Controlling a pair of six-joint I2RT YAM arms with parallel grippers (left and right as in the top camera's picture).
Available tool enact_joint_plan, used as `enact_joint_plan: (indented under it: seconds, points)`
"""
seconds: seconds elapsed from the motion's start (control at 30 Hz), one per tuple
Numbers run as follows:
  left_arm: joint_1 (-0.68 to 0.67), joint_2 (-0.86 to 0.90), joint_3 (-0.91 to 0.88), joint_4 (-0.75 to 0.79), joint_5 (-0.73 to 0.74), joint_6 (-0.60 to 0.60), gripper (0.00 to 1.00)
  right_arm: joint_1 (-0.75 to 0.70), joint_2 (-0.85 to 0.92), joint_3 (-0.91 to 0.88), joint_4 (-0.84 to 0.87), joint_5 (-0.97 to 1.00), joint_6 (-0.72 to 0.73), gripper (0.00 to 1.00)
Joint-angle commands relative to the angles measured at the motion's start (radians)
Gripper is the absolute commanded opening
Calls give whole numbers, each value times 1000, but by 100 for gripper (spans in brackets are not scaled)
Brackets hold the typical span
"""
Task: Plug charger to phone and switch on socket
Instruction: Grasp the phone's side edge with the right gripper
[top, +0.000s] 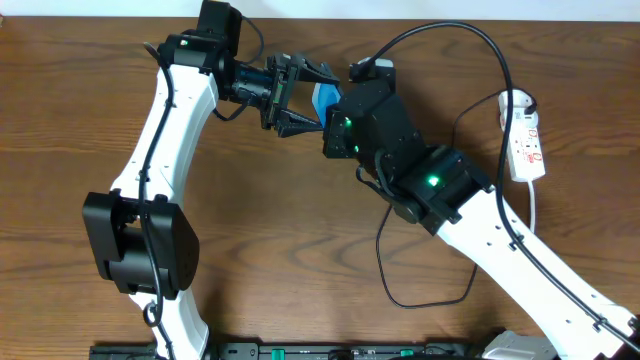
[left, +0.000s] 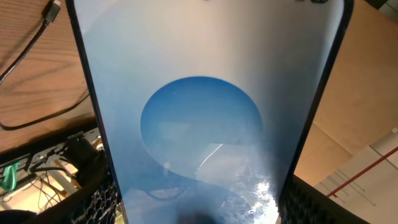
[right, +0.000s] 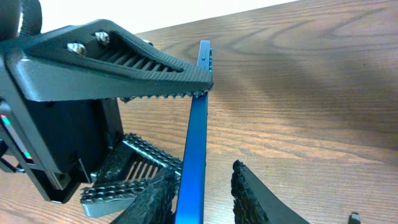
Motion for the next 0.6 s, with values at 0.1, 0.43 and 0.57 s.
enact_joint_plan:
  seconds: [0.1,0.43,0.57]
  points:
    - [5,-32,11,2,30,2,61,6,11,18,1,-4,4,25]
    - [5,-32,11,2,41,1,61,6,11,18,1,-6,11,10]
    - [5,-32,11,2,42,1,61,6,11,18,2,-23,12,1]
